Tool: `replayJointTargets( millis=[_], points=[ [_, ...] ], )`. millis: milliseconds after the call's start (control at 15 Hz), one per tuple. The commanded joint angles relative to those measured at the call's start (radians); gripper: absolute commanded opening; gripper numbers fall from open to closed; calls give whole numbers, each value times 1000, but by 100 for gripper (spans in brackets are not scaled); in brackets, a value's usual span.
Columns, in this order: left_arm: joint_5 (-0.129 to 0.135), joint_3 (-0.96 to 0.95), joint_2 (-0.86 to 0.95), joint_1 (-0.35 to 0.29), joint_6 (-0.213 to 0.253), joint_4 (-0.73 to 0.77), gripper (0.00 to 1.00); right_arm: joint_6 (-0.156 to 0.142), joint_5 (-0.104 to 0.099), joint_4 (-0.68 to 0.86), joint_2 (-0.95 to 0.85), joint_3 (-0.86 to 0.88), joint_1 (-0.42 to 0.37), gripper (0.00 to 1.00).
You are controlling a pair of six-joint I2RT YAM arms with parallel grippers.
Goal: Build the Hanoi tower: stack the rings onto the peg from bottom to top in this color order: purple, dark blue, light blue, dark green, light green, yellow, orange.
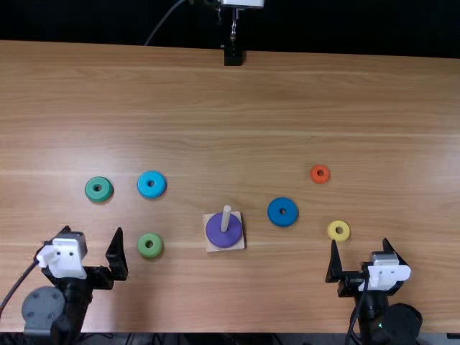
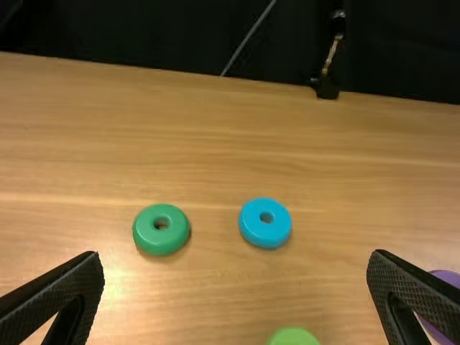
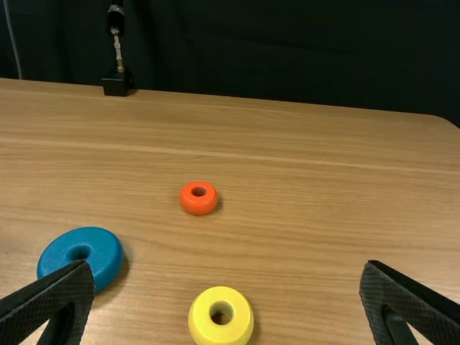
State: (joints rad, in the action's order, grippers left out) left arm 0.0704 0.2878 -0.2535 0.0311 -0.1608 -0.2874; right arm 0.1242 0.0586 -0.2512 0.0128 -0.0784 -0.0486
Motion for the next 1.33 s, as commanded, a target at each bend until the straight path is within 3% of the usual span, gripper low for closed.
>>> replayJointTargets(
  millis=[0,600,800,1267],
  points=[
    [3,-82,80,-3,8,15,100,-8,2,-72,-13,63,-8,100],
    [-19,-288,253,36,10,-33,100,-8,-1,-70,-13,63,-8,100],
    [-46,-288,253,21,10,-143,100,-8,-1,-70,-13,63,-8,100],
    [-50,-288,253,26,8,-175,100,-8,2,-70,-13,63,-8,100]
  ],
)
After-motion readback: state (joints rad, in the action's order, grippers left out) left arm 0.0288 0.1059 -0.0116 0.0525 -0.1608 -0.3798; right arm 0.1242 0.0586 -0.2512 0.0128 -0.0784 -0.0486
